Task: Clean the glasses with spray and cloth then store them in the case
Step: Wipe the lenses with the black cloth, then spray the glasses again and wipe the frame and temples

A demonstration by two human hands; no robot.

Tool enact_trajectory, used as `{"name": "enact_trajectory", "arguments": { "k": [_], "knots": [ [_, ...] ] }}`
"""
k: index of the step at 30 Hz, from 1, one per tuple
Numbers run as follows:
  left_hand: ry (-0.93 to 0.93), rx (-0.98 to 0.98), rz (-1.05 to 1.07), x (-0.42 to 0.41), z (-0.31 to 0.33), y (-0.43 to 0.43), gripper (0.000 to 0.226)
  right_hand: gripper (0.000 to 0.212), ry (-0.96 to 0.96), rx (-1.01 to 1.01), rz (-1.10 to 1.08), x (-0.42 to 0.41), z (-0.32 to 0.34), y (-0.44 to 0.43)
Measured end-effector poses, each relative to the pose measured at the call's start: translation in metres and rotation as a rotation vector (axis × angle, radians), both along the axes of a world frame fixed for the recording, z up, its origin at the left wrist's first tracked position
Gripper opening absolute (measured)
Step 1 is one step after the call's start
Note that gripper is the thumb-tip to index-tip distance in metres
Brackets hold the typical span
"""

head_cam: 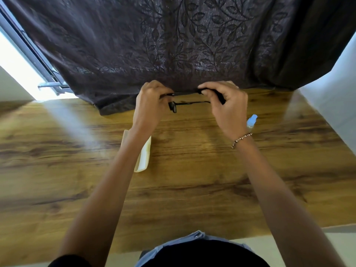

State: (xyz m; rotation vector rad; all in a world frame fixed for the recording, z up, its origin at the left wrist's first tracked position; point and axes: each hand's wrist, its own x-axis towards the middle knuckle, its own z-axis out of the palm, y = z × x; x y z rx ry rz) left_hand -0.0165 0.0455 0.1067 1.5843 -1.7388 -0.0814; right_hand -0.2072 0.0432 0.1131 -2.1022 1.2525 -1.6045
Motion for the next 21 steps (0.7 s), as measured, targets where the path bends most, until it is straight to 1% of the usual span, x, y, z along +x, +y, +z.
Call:
{"name": "enact_trajectory", "arguments": {
  "k": [2, 4, 6, 9, 10, 12, 15, 17, 19, 21],
  "knots": [
    [0.052, 0.000, 0.049, 0.004, -0.008, -0.001, 0.021, 0.011, -0.066, 0.016, -0.032, -0.008, -0.004, -0.002],
    [0.100, -0.009, 0.110, 0.008, -0.015, -0.001, 0.021, 0.011, -0.107, 0.105, -0.031, -0.016, -0.015, -0.004],
    [0.151, 0.002, 0.153, 0.010, -0.022, -0.001, 0.021, 0.012, -0.094, 0.313, -0.043, -0.024, -0.036, -0.007],
    [0.251, 0.049, 0.203, 0.010, -0.033, -0.002, 0.017, 0.012, -0.006, 0.733, -0.150, -0.033, -0.081, -0.014],
    [0.294, 0.070, 0.218, 0.009, -0.037, -0.001, 0.016, 0.010, -0.015, 0.825, -0.182, -0.034, -0.095, -0.016],
    [0.378, 0.113, 0.239, 0.007, -0.045, -0.002, 0.018, 0.009, -0.070, 0.928, -0.235, -0.036, -0.116, -0.020],
    [0.441, 0.143, 0.249, 0.004, -0.055, -0.002, 0.021, 0.008, -0.130, 1.004, -0.283, -0.035, -0.133, -0.027],
    [0.460, 0.156, 0.241, 0.001, -0.061, -0.002, 0.022, 0.009, -0.081, 1.019, -0.295, -0.036, -0.137, -0.030],
    [0.457, 0.168, 0.245, 0.001, -0.066, -0.002, 0.025, 0.014, 0.027, 0.925, -0.307, -0.038, -0.136, -0.028],
    [0.454, 0.164, 0.252, 0.001, -0.071, -0.002, 0.025, 0.019, 0.118, 0.690, -0.345, -0.042, -0.131, -0.020]
  ]
}}
